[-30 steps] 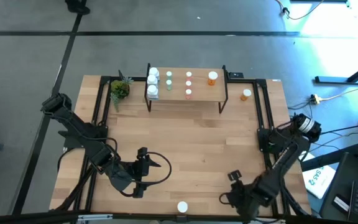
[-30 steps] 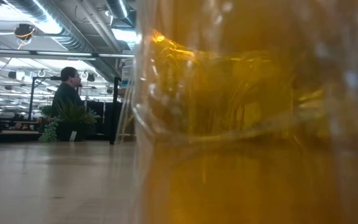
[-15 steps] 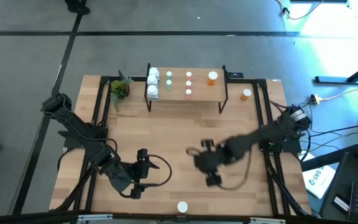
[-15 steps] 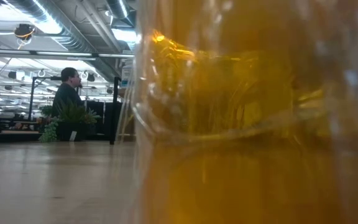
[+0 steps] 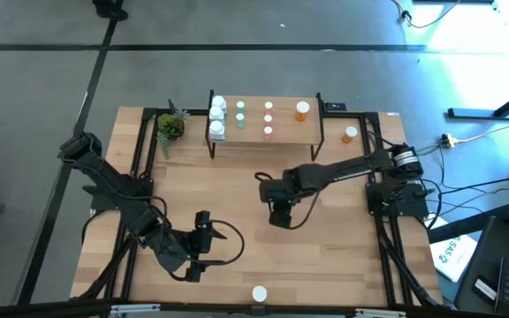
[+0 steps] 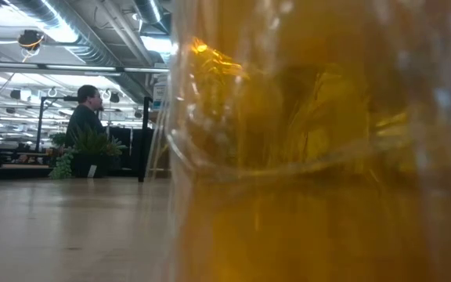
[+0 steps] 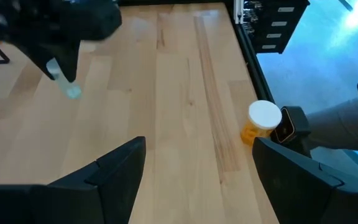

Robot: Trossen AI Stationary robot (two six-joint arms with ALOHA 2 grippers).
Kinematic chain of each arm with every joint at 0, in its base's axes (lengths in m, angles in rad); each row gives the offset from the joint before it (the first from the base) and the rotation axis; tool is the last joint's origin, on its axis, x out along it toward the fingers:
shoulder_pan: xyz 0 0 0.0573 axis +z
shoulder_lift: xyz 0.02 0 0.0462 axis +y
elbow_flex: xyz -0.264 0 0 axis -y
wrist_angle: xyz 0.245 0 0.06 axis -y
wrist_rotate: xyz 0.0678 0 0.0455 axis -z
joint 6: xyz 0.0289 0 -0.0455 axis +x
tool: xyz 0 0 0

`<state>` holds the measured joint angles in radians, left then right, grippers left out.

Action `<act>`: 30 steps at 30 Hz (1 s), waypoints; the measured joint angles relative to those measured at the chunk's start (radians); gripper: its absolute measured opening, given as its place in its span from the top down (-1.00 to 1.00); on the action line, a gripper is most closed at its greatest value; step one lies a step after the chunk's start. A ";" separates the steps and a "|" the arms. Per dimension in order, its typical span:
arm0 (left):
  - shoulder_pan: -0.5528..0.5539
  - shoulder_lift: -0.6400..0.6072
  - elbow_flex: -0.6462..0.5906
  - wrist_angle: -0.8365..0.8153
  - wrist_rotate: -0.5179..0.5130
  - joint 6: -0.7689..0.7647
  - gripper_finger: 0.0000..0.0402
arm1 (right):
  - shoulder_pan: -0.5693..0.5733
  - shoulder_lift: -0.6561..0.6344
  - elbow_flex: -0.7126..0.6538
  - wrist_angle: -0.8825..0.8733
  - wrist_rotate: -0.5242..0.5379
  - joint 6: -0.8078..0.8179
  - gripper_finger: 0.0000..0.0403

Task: Pick and place medicine bottles onto shelf by color
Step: Put the blue pill bottle on the shelf aligned with the other blue pill bottles

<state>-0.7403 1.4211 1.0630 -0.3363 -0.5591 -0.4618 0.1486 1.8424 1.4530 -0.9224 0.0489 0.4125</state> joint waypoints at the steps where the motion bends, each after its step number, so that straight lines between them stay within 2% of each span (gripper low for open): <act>1: 0.000 0.000 0.000 0.000 0.000 0.000 -0.45 | -0.006 0.013 0.000 -0.002 -0.004 -0.008 0.41; 15: 0.000 0.000 0.000 -0.001 -0.002 -0.006 -0.45 | -0.037 0.108 0.000 0.008 -0.017 -0.085 0.41; 23: 0.000 0.000 0.000 -0.001 -0.002 -0.008 -0.45 | -0.040 0.114 0.000 0.019 -0.016 -0.137 0.40; 30: 0.000 0.000 0.000 -0.001 -0.002 -0.009 -0.45 | -0.040 0.114 0.000 0.024 -0.016 -0.161 0.31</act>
<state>-0.7403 1.4209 1.0630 -0.3374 -0.5610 -0.4706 0.1085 1.9560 1.4528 -0.8985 0.0326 0.2516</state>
